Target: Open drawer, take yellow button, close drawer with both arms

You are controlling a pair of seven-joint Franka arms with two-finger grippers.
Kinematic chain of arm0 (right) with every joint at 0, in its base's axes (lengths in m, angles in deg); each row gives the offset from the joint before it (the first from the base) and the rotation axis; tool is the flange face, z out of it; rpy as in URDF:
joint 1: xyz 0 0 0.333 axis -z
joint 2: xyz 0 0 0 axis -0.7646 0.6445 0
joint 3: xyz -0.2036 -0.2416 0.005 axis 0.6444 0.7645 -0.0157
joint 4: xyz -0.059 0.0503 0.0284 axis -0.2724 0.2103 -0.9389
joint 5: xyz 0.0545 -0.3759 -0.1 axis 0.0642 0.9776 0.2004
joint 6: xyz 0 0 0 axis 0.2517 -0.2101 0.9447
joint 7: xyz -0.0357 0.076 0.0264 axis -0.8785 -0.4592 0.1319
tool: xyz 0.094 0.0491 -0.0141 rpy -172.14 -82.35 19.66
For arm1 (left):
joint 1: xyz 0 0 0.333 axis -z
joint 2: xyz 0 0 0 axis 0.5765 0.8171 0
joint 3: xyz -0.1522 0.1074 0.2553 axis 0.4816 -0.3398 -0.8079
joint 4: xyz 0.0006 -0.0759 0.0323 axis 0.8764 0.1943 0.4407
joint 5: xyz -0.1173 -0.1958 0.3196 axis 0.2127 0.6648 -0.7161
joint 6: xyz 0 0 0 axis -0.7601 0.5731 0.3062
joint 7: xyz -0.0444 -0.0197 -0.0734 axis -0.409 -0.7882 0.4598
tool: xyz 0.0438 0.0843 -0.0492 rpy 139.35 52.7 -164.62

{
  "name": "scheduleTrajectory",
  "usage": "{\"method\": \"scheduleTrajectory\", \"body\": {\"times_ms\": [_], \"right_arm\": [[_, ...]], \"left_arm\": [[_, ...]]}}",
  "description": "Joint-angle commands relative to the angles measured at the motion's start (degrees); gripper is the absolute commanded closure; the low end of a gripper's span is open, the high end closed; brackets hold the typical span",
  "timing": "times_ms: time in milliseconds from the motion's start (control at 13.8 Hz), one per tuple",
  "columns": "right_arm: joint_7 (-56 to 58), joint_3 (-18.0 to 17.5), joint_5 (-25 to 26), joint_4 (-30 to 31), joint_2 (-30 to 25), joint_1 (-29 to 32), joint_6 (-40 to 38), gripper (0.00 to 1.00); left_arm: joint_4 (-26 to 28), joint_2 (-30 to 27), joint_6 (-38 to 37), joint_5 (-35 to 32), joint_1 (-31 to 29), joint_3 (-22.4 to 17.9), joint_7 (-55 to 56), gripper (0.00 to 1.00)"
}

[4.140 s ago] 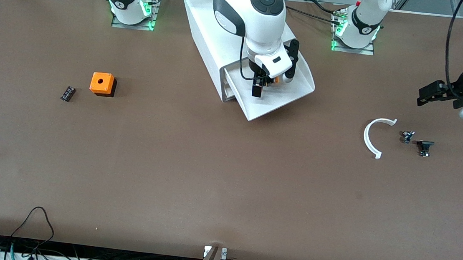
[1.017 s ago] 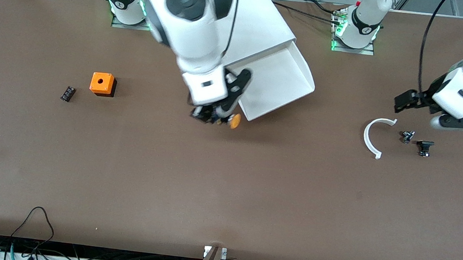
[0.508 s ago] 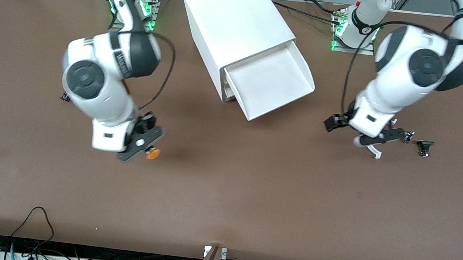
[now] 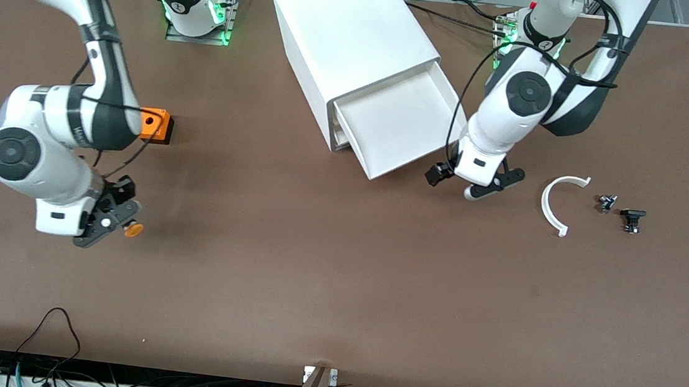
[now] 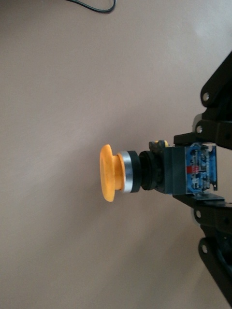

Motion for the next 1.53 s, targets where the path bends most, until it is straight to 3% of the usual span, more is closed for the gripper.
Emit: {"method": "scheduleTrajectory", "body": {"times_ms": [0,436,654,944,1089,1162,1235,1453], "right_arm": [[15.07,-3.51,0.86,9.74,-3.18,6.14,9.78,0.71],[22.76,-4.47,1.03,18.17,-2.38,7.64,16.72,0.71],[26.96,-4.65,1.38,25.47,-2.12,8.53,29.37,0.71],[31.11,-4.74,1.30,27.77,-1.50,9.23,31.25,0.70],[31.12,-4.74,1.30,27.68,-0.89,9.32,31.34,0.60],[30.42,-4.74,1.12,27.42,-0.89,9.32,31.25,0.38],[29.80,-4.74,0.51,27.24,-1.06,9.40,30.99,0.00],[27.60,-6.13,0.33,25.23,-1.59,9.93,30.11,0.00]], "left_arm": [[3.29,-2.28,-0.21,0.07,-0.19,4.19,6.03,0.00],[6.11,-4.74,-4.25,0.60,-0.19,14.74,11.50,0.00],[6.72,-4.83,-4.96,0.60,-0.19,17.64,10.88,0.00],[7.96,-5.01,-5.66,0.60,-0.19,19.67,10.80,0.00],[8.31,-5.01,-5.93,0.60,-0.19,19.76,10.53,0.00],[8.31,-5.01,-5.93,0.60,-0.19,19.76,10.53,0.00],[8.22,-5.01,-5.76,0.60,-0.27,19.76,10.53,0.00],[7.35,-6.32,-4.36,-0.45,-1.32,19.24,10.44,0.00]]}}
